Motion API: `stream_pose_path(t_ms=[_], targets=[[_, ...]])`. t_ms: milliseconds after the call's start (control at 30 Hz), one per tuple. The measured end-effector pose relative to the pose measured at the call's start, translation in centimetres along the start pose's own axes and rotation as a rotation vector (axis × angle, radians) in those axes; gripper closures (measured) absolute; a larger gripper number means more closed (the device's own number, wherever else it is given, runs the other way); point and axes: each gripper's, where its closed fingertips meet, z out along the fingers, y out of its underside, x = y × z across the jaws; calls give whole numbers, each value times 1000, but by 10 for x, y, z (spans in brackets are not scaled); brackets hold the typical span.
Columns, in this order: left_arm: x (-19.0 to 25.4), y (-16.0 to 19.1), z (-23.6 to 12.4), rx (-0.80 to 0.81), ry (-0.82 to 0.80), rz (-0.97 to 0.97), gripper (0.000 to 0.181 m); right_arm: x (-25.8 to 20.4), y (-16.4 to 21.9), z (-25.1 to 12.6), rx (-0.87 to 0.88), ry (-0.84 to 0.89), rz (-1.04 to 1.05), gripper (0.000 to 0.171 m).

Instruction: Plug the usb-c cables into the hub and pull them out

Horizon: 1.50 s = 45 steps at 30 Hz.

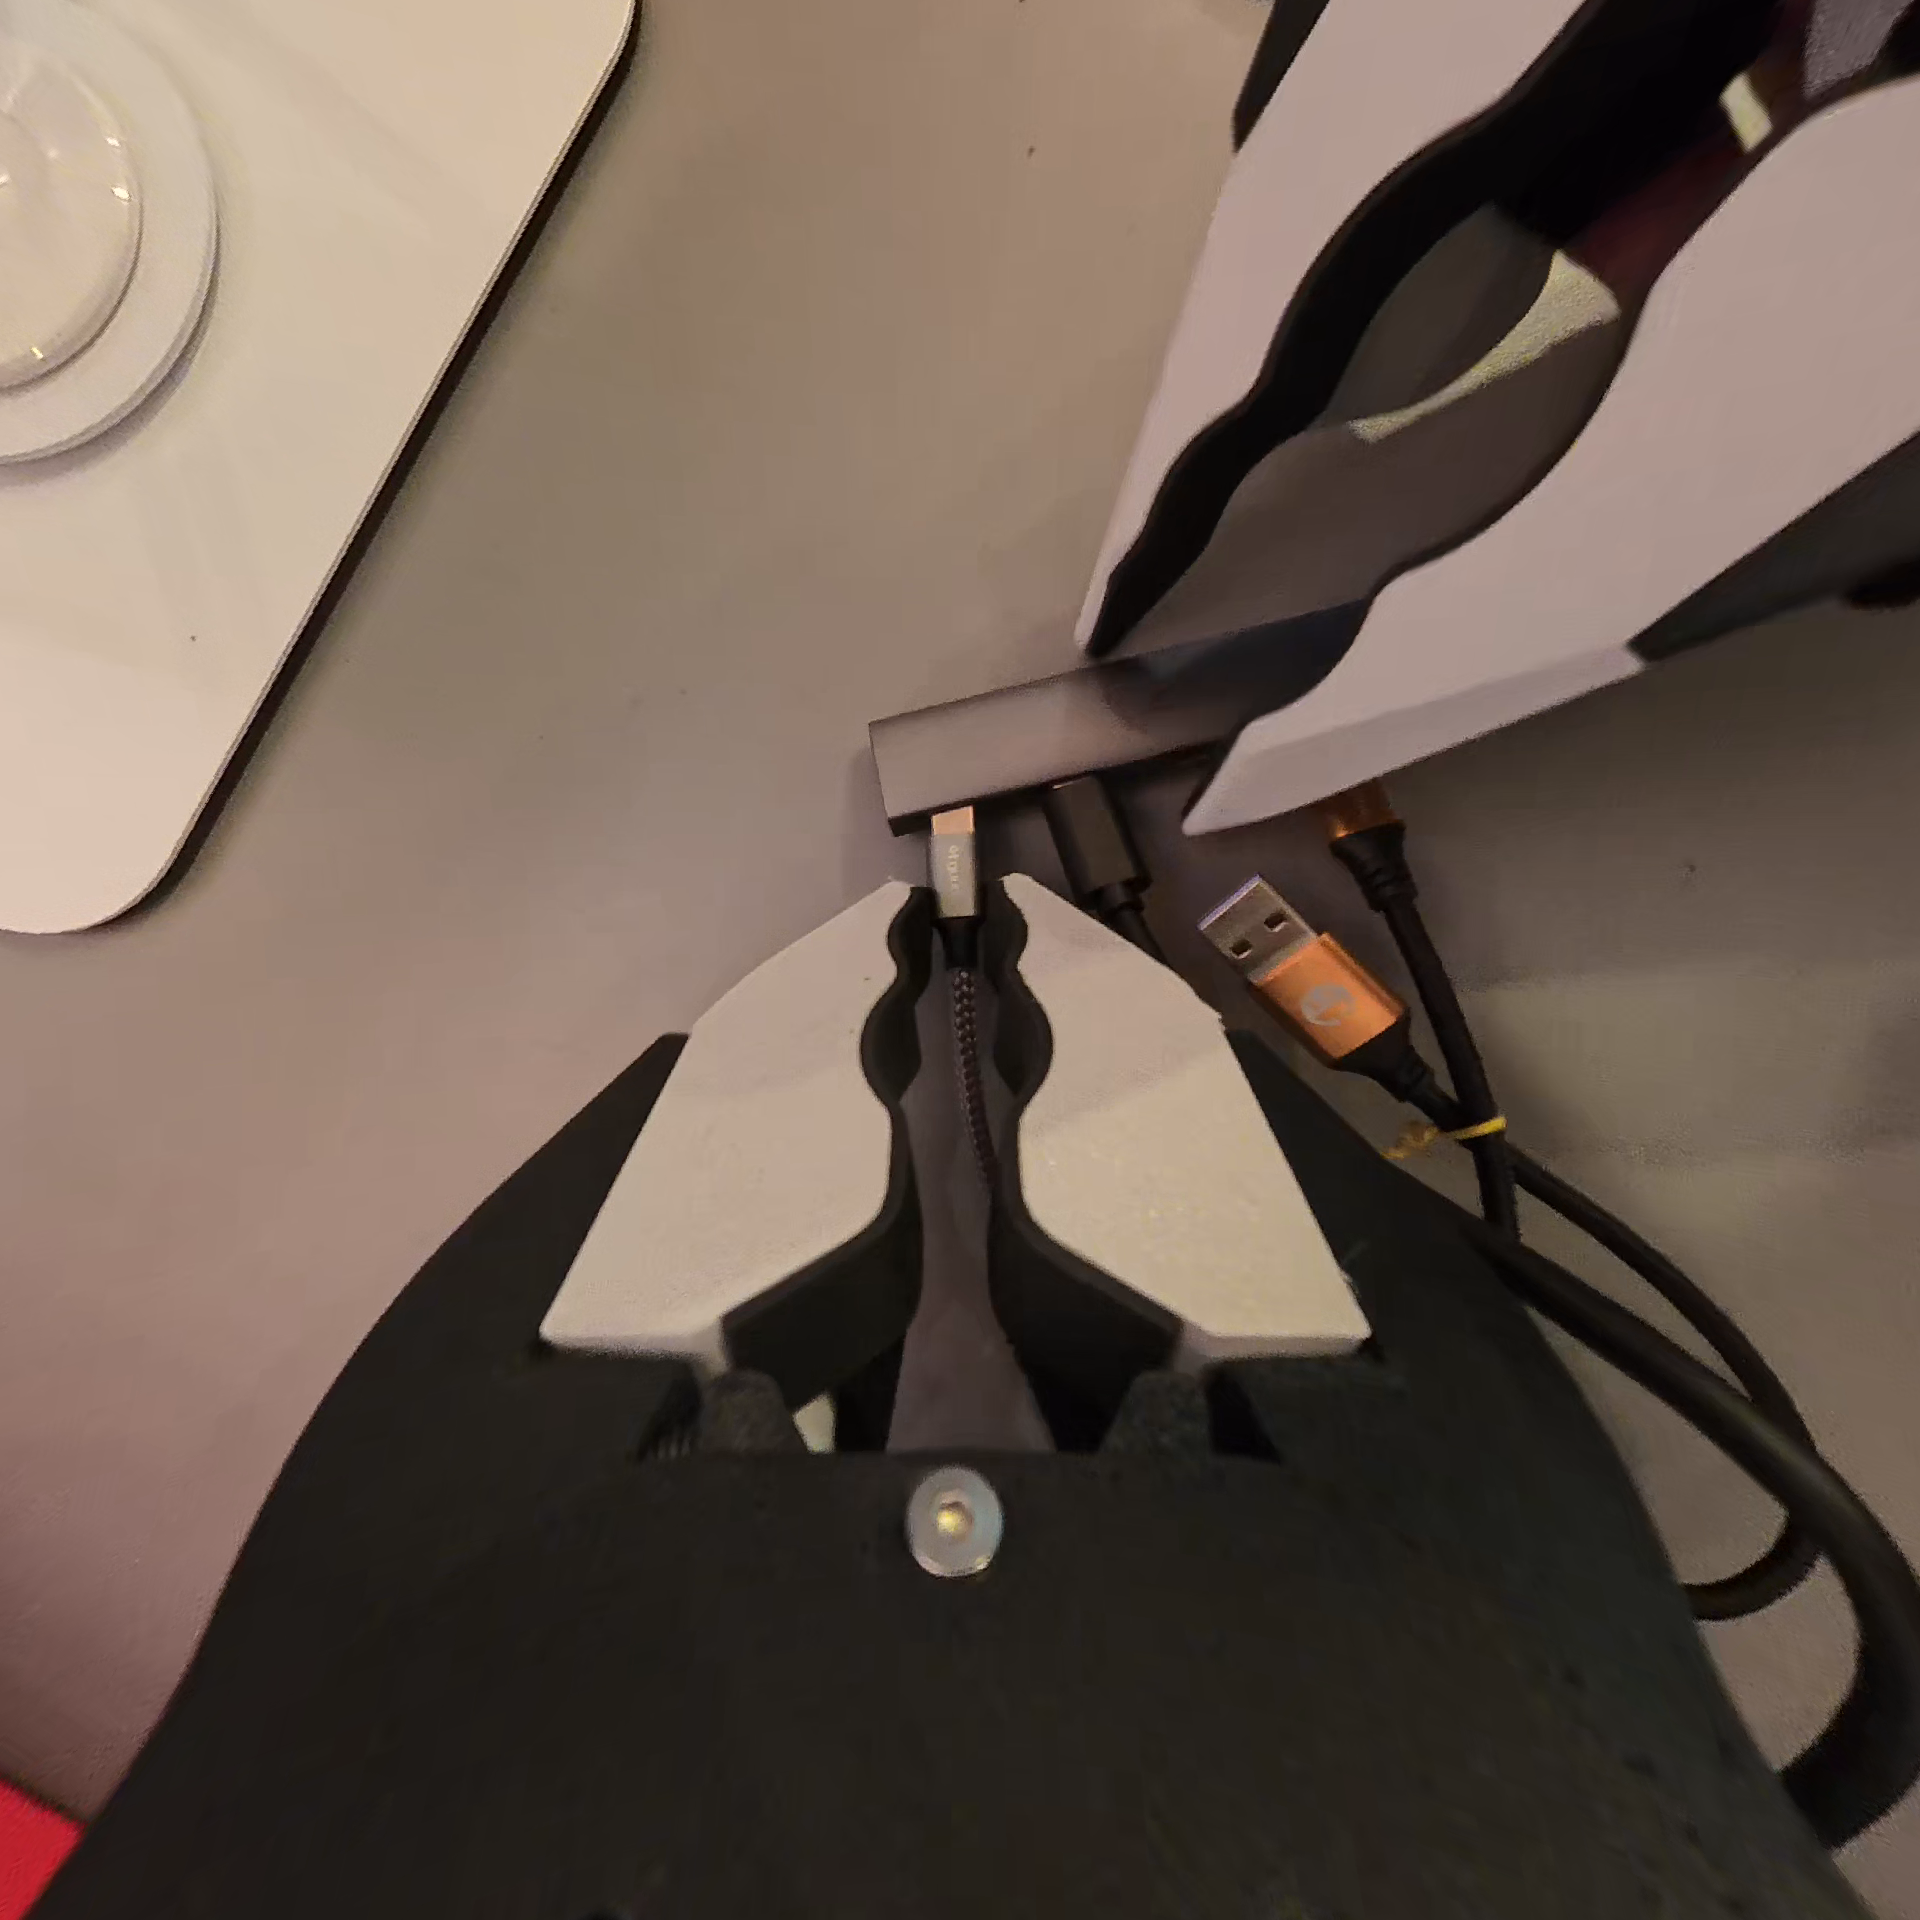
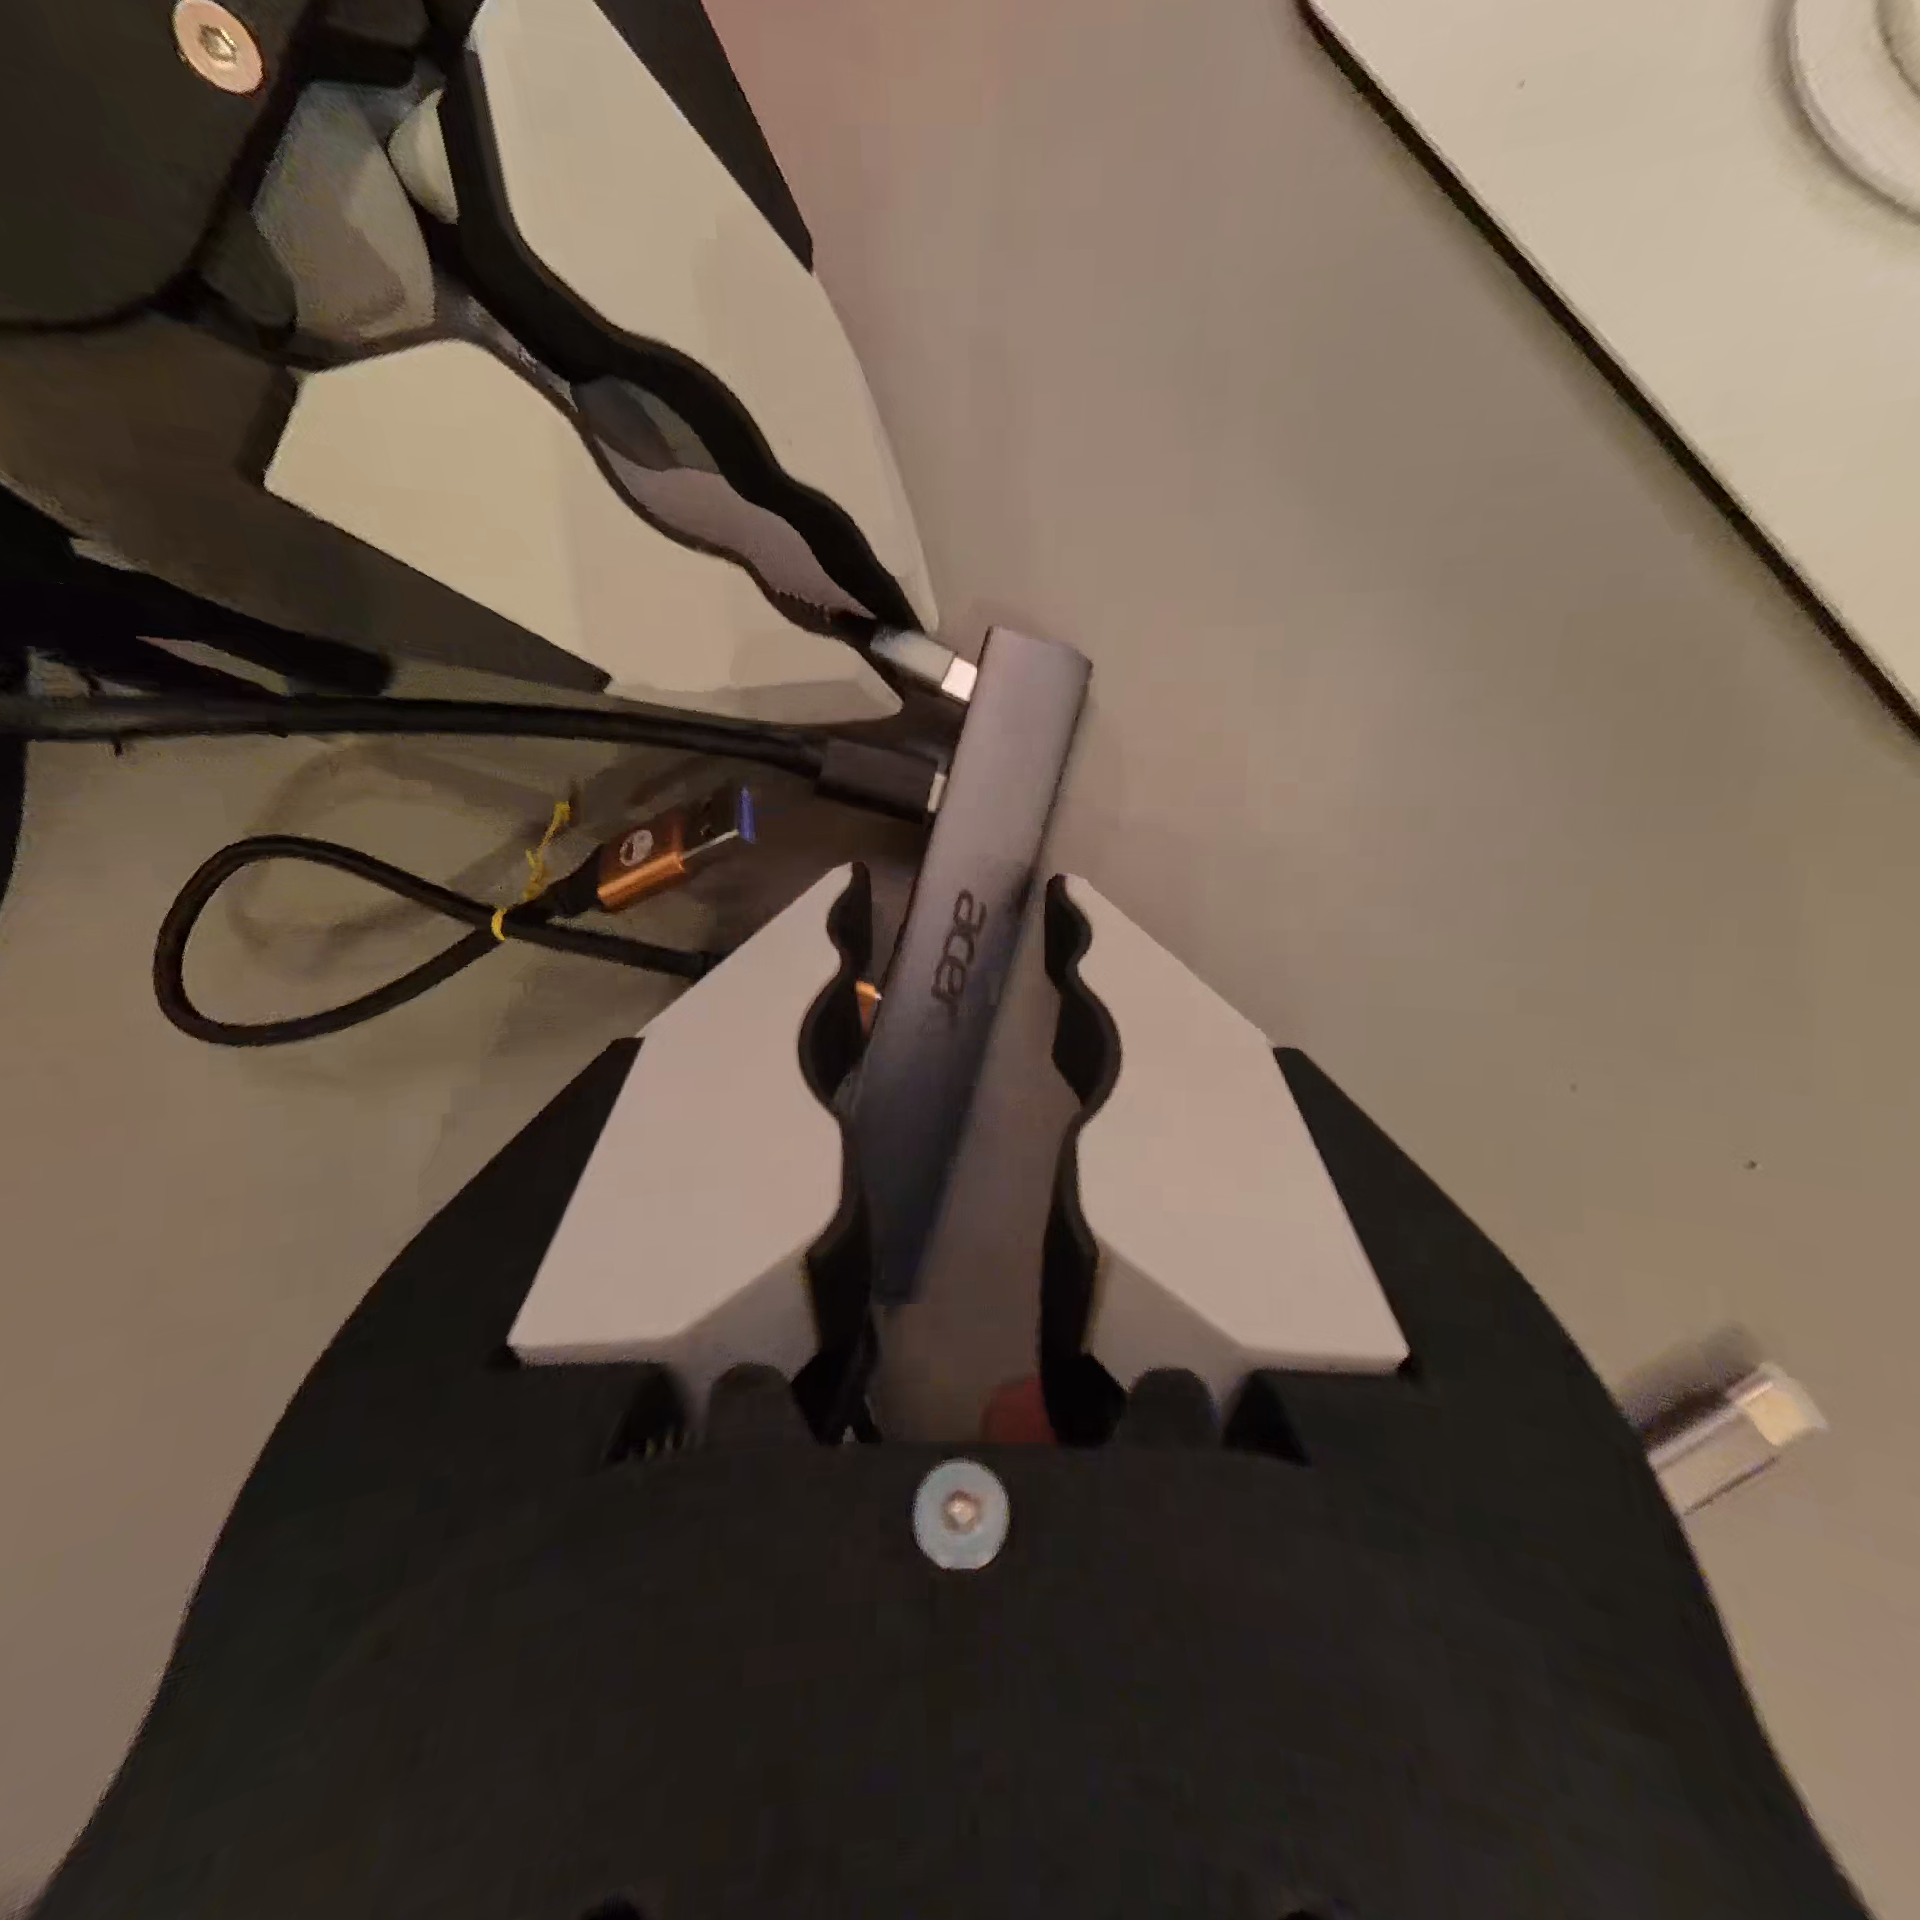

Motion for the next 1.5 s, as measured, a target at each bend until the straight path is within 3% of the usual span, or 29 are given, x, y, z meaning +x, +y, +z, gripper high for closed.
stream_pose_path(t_ms=[133,667,800,1400,1500], targets=[[-2,0,0,-7,-17,13,171,2,-3,4,-23,59,-34,151],[-6,3,-3,19,28,10,171,-4,-10,7,93,43,-121,153],[-7,6,-1,-25,9,33,172,-3,-11,7,52,132,-214,153],[-7,7,-4,-101,40,28,172,-6,-11,9,63,125,-241,153],[-7,8,-4,-107,-5,120,172,-6,-11,10,64,121,-242,154]])
